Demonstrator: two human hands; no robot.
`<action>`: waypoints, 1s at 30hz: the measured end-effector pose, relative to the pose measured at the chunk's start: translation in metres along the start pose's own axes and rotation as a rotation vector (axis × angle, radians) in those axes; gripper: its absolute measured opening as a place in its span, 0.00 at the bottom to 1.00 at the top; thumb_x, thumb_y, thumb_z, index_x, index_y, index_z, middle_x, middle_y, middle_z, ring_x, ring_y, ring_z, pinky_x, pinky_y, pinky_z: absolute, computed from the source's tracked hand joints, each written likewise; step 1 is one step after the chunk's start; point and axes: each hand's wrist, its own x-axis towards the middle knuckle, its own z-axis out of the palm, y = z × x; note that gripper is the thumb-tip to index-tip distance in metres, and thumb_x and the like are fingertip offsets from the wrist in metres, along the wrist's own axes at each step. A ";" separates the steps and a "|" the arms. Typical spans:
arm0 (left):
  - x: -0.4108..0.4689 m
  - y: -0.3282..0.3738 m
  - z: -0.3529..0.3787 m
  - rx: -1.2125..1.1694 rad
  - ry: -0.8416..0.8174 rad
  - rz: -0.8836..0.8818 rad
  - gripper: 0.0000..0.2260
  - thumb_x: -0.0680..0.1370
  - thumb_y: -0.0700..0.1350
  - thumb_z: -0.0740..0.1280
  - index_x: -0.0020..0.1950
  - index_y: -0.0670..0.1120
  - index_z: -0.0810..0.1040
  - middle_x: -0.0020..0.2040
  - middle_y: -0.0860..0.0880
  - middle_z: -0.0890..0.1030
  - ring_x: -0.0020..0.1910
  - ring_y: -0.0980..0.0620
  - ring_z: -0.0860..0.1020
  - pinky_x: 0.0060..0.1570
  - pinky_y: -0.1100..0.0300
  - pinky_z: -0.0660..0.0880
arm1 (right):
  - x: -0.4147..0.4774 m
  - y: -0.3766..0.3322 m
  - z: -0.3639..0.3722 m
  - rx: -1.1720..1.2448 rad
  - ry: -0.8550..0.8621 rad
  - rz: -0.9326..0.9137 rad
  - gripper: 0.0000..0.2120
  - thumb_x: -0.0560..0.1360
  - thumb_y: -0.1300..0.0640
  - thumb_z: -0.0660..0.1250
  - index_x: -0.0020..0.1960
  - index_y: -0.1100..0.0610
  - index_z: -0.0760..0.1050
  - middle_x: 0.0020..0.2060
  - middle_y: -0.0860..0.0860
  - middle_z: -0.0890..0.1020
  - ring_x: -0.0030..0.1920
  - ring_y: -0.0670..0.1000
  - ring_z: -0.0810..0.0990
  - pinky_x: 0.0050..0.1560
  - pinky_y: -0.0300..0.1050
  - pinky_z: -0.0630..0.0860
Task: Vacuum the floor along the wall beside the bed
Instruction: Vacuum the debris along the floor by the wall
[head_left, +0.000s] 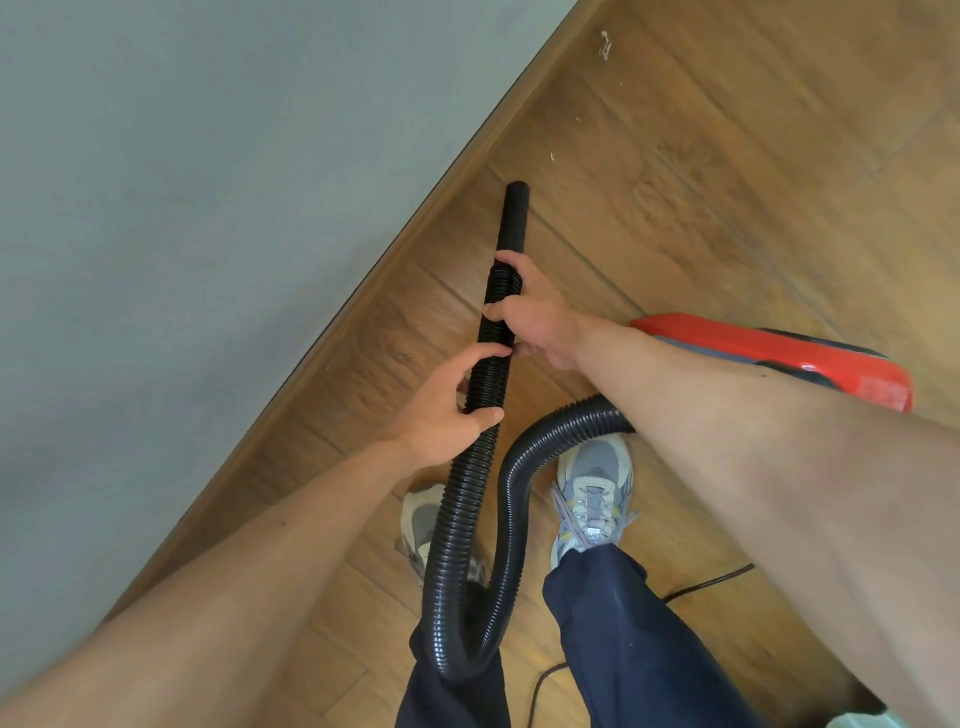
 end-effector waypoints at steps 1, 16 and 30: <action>0.003 0.003 0.000 0.010 -0.015 0.006 0.26 0.79 0.36 0.68 0.71 0.59 0.69 0.54 0.55 0.74 0.55 0.49 0.77 0.51 0.59 0.81 | 0.000 -0.001 -0.004 -0.003 0.011 -0.010 0.32 0.79 0.69 0.60 0.76 0.44 0.60 0.55 0.52 0.73 0.46 0.51 0.77 0.36 0.47 0.79; 0.007 0.043 -0.018 0.051 -0.113 -0.068 0.31 0.77 0.38 0.71 0.72 0.65 0.66 0.58 0.46 0.75 0.53 0.46 0.82 0.47 0.49 0.84 | -0.001 -0.021 -0.027 0.073 0.117 -0.016 0.30 0.80 0.68 0.60 0.75 0.45 0.61 0.54 0.52 0.74 0.46 0.51 0.78 0.32 0.45 0.78; 0.019 0.078 -0.006 0.119 -0.070 -0.059 0.27 0.79 0.39 0.70 0.70 0.65 0.69 0.57 0.44 0.74 0.48 0.45 0.83 0.44 0.50 0.84 | 0.000 -0.050 -0.054 0.077 0.076 0.016 0.31 0.79 0.69 0.59 0.77 0.46 0.59 0.56 0.54 0.73 0.44 0.50 0.77 0.35 0.47 0.77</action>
